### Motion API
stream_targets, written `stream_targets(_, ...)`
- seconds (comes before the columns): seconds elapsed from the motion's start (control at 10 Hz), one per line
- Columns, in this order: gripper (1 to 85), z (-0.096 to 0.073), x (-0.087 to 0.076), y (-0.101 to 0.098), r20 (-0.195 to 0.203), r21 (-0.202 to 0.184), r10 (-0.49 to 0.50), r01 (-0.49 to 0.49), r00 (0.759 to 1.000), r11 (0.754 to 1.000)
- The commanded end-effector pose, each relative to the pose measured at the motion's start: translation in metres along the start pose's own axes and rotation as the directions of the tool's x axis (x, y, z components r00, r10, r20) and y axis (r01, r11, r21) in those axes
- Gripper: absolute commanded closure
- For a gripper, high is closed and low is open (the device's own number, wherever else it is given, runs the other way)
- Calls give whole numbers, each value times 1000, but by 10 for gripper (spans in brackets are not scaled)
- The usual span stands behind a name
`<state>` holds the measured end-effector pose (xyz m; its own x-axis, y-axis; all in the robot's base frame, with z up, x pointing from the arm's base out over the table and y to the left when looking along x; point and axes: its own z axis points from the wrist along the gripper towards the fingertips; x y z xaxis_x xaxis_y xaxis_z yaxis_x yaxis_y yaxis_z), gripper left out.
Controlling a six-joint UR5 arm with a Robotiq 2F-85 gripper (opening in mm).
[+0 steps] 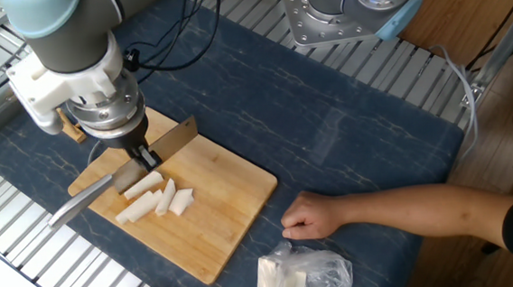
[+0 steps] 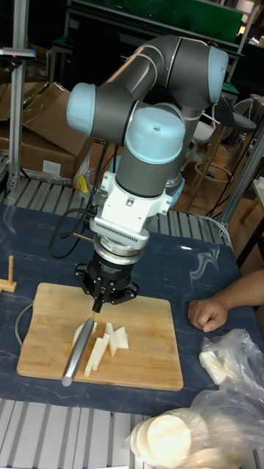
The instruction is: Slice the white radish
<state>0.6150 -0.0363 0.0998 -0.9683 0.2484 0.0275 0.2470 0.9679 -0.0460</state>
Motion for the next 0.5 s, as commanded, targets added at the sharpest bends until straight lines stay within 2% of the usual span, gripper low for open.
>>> stream_targets(0.0,847,4,-1,-5,-2,-14,36,-36,999,999)
stream_targets(0.4,847,12,-3,-3,-5,-21,53,-53,999,998)
